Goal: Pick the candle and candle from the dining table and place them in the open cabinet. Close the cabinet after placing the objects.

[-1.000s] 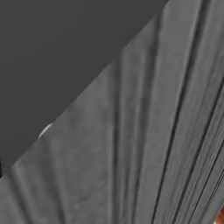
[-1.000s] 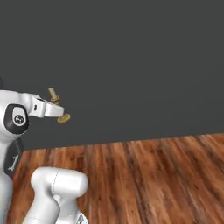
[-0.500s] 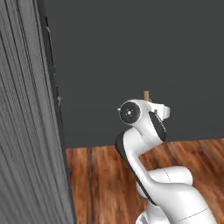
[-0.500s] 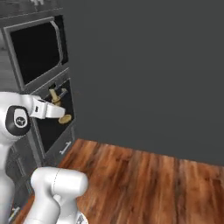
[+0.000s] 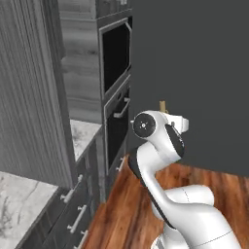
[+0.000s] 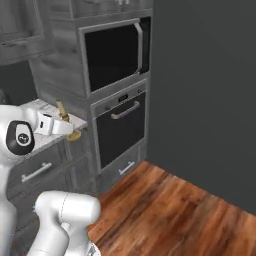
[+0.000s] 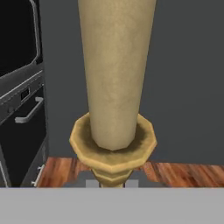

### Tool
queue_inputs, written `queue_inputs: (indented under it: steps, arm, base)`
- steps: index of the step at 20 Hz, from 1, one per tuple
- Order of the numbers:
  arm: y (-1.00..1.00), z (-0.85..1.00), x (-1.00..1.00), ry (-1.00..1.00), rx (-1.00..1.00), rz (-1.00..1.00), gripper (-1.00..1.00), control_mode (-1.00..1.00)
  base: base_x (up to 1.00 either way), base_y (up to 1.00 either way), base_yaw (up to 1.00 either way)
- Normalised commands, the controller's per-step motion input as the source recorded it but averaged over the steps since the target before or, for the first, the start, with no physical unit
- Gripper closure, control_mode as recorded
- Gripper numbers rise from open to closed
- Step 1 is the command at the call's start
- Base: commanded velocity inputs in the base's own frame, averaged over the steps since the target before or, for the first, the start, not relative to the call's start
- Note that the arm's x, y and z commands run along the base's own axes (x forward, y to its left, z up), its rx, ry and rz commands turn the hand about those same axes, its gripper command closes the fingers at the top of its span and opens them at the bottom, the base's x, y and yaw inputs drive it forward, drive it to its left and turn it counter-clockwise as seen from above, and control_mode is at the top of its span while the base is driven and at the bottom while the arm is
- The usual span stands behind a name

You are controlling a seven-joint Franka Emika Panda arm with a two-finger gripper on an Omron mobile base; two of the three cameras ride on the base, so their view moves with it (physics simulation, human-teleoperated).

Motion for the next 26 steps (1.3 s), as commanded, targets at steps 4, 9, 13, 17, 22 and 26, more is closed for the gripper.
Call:
queue_inputs:
  steps: [4, 9, 13, 17, 22, 26]
  arm:
    - [0.0, 0.0, 0.0, 0.0, 0.0, 0.0, 1.0, 1.0]
    - [0.0, 0.0, 0.0, 0.0, 0.0, 0.0, 1.0, 1.0]
    - [0.0, 0.0, 0.0, 0.0, 0.0, 0.0, 1.0, 1.0]
    - [0.0, 0.0, 0.0, 0.0, 0.0, 0.0, 1.0, 1.0]
    - [0.0, 0.0, 0.0, 0.0, 0.0, 0.0, 1.0, 1.0]
    - [0.0, 0.0, 0.0, 0.0, 0.0, 0.0, 1.0, 1.0]
  base:
    - [-0.01, -0.32, 0.61]
    - [-0.03, -0.34, 0.6]
    - [-0.19, -0.31, 0.59]
    - [-0.4, -0.19, 0.56]
    - [-0.45, -0.01, 0.48]
    - [-0.43, 0.04, 0.43]
